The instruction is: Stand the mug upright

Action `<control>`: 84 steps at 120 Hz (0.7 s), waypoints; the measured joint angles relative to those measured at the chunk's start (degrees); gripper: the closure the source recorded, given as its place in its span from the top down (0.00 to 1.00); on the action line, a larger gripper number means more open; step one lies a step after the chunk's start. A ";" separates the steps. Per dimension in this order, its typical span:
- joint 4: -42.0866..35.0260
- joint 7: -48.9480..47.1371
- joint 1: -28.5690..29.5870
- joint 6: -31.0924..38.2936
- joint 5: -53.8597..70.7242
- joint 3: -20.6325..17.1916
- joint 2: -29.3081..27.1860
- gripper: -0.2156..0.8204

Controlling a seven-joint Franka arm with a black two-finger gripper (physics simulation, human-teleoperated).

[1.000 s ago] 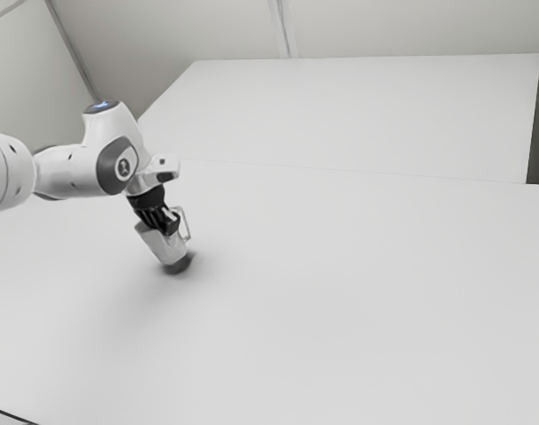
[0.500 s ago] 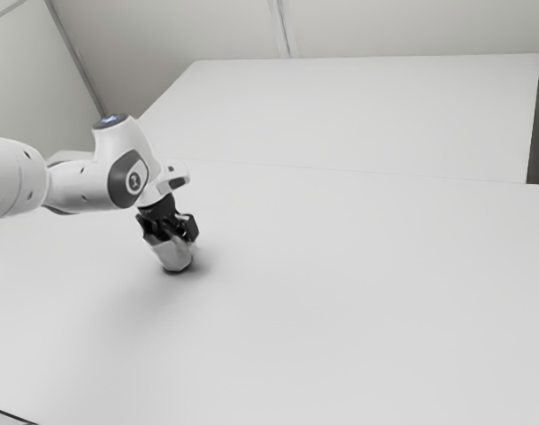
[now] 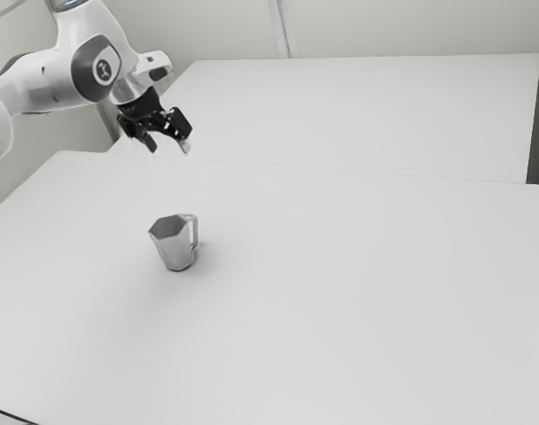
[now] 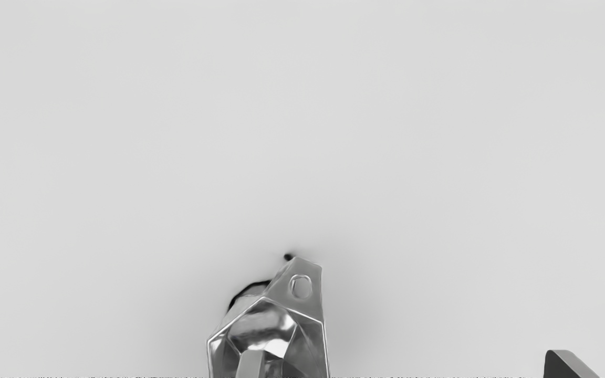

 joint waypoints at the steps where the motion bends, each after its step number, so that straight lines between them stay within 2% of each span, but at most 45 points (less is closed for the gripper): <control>1: 0.78 -0.04 0.02 -0.56 0.03 0.00 0.27 0.77; 14: 7.86 -0.50 0.19 -6.69 0.34 0.14 2.42 0.78; 31: 12.62 -0.95 0.23 -12.44 0.60 0.33 2.61 0.78; 53: 13.19 -0.97 0.18 -16.50 0.42 0.27 2.03 0.79; 84: 12.52 -0.97 0.34 -18.49 0.30 0.18 1.16 0.79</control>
